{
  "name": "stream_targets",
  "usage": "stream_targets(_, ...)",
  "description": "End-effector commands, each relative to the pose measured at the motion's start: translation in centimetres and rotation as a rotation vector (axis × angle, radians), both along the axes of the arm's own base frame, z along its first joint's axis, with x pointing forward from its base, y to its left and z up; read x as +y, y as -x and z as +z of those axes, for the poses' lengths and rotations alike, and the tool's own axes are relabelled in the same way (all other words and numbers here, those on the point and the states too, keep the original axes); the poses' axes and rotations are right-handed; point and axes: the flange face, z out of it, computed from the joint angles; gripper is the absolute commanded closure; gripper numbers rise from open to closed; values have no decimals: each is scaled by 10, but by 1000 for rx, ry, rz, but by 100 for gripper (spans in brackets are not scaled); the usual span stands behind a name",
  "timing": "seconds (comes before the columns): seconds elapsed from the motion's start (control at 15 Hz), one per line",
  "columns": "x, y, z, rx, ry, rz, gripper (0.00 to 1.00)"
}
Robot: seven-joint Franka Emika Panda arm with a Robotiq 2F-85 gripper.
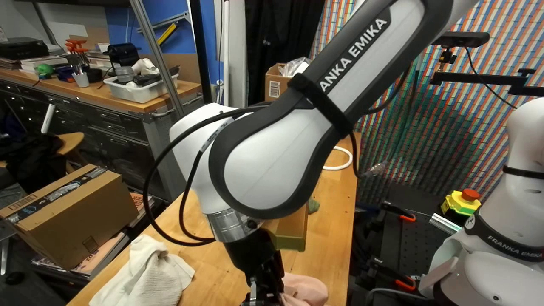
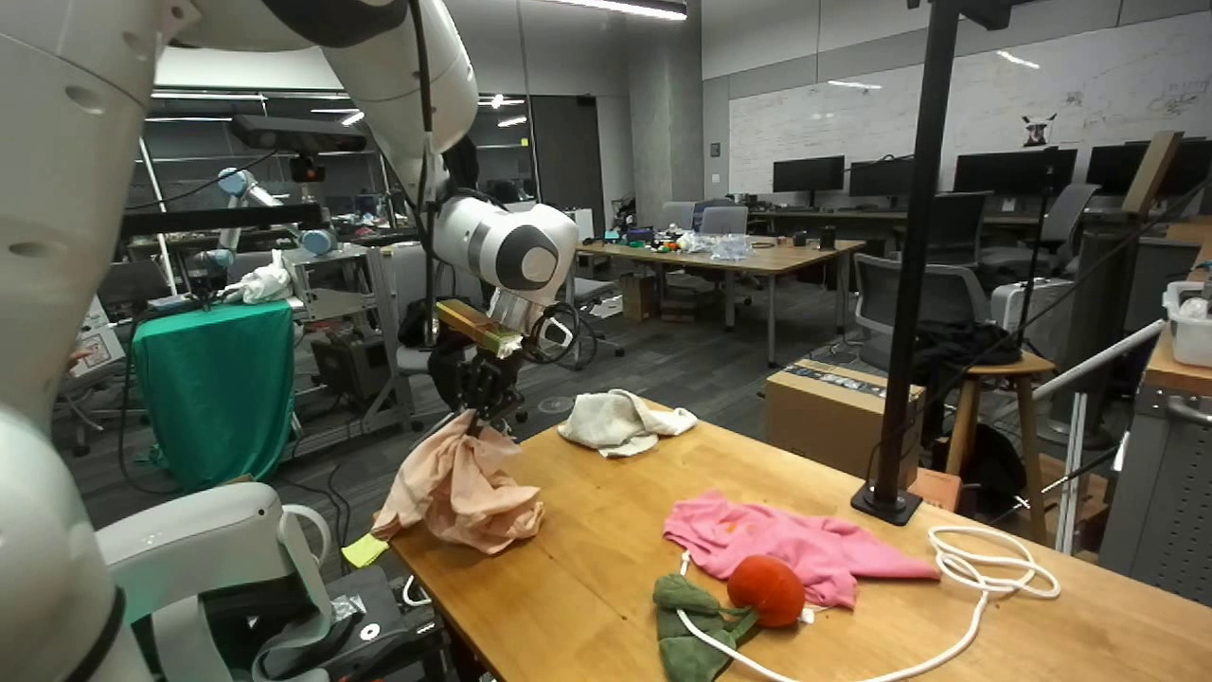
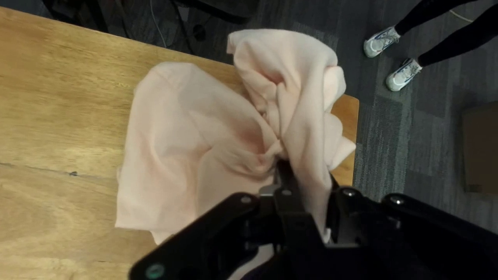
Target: Move the white towel to the right front corner, then move it to the left back corner, then move the rope to the right back corner, then move the peach shirt to the left front corner, then move the pink shirt away from you, then move the turnip plushie closer to you
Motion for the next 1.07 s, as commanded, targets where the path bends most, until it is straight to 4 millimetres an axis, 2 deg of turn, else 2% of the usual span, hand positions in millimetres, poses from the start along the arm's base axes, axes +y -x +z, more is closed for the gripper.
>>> stream_targets(0.0,2,-9,5,19,-3,-29,50)
stream_targets(0.4,-5,-17,5,-24,45,-33,5)
stream_targets(0.47,-9,-21,5,-51,73,-24,1)
stream_targets(0.73,-40,-44,6,-210,221,28,0)
stream_targets(1.0,-83,-76,13,-376,322,11,0)
